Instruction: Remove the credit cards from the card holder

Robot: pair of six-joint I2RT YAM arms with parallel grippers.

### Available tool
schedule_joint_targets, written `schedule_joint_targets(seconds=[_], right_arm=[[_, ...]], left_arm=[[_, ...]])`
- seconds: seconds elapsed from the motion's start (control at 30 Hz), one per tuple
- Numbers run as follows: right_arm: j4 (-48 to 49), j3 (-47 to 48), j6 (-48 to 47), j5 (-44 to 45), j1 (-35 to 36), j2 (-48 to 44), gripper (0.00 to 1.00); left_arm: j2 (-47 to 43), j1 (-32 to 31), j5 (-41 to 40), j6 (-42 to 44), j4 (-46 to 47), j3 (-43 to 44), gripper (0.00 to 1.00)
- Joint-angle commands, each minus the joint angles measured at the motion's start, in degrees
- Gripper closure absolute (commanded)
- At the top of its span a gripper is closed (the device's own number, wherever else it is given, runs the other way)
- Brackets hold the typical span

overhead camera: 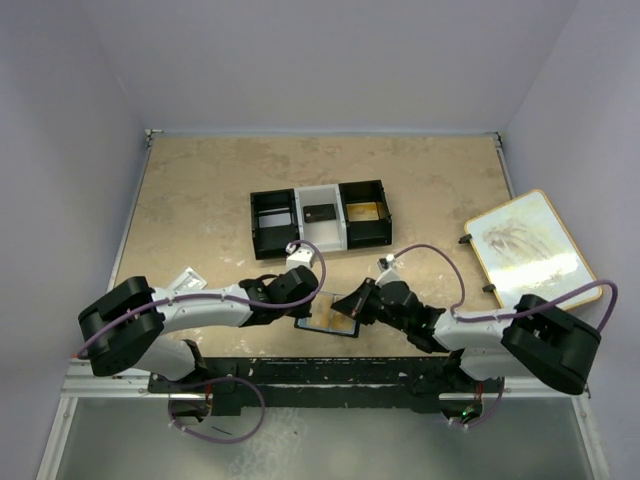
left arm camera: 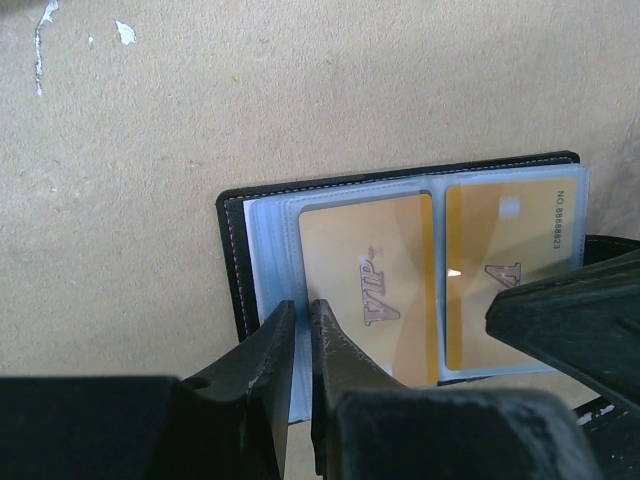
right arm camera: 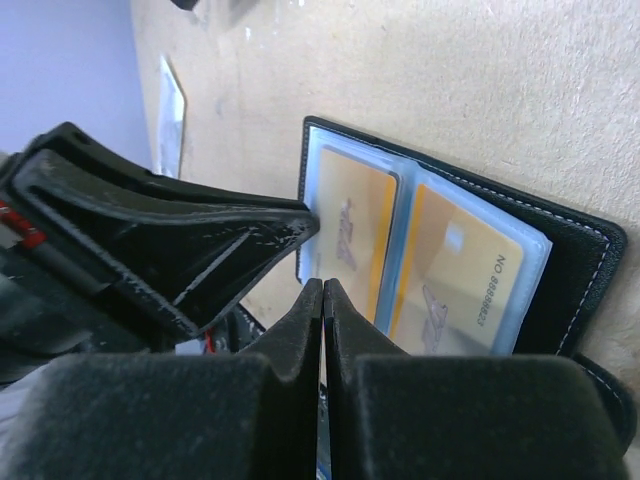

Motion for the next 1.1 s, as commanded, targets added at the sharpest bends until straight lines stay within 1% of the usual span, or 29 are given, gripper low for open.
schedule_joint_targets(seconds=[0.0,0.07,0.17,0.27,0.43,0.53,0.6,0.73,0.83,0.9,0.93,1.0,1.07], right_arm=[[-3.2,-1.6,-0.1,2.3,-0.9,-4.3,0.94],[-3.4,-1.9,0.3,2.1,-1.1,-5.1,0.87],[-3.1,-1.4,-0.5,0.4,-1.1,-4.6,0.73],[-1.0,-0.9,-1.8,-2.6,-1.0,-2.4,0.68],[4.1,0.5,-4.8,-6.8,-1.0,3.7,0.66],[3.1,3.3,-6.1,-7.5,-1.0,8.2,0.66],[4.5,4.1,-5.4,-7.4,-1.0,11.1,0.67],[9.8,2.2,-1.7,-5.1,-0.9,14.7,0.7],[11.0,1.2,-1.0,-4.8,-1.0,15.0,0.77],[11.7,1.7,-1.5,-4.6,-1.0,14.3,0.85],[10.4,2.4,-2.1,-4.6,-1.0,14.1,0.86],[5.8,4.7,-2.6,-4.9,-1.0,13.9,0.85],[3.3,6.1,-2.0,-4.1,-0.9,13.5,0.74]], left_arm=[[1.3,-0.4,1.0,-0.5,-1.2,0.0,0.93],[1.4,-0.4,0.8,-0.4,-1.3,0.2,0.93],[1.4,-0.4,0.9,-0.4,-1.5,0.5,0.93],[1.5,-0.4,0.8,-0.4,-1.5,0.5,0.93],[1.0,-0.4,1.1,-0.6,-1.7,0.4,0.94],[0.8,-0.4,1.0,-0.6,-1.8,0.4,0.94],[0.7,-0.4,1.2,-0.6,-1.9,0.4,0.94],[0.6,-0.4,1.3,-0.8,-1.8,0.2,0.94],[0.4,-0.4,1.5,-0.9,-1.6,0.0,0.94],[0.4,-0.3,1.8,-0.9,-0.8,-0.2,0.94],[0.5,-0.4,2.1,-1.0,-0.3,-0.3,0.94],[0.9,-0.4,2.5,-0.9,-0.1,0.1,0.95],[0.9,-0.4,3.4,-0.8,0.3,0.1,0.99]])
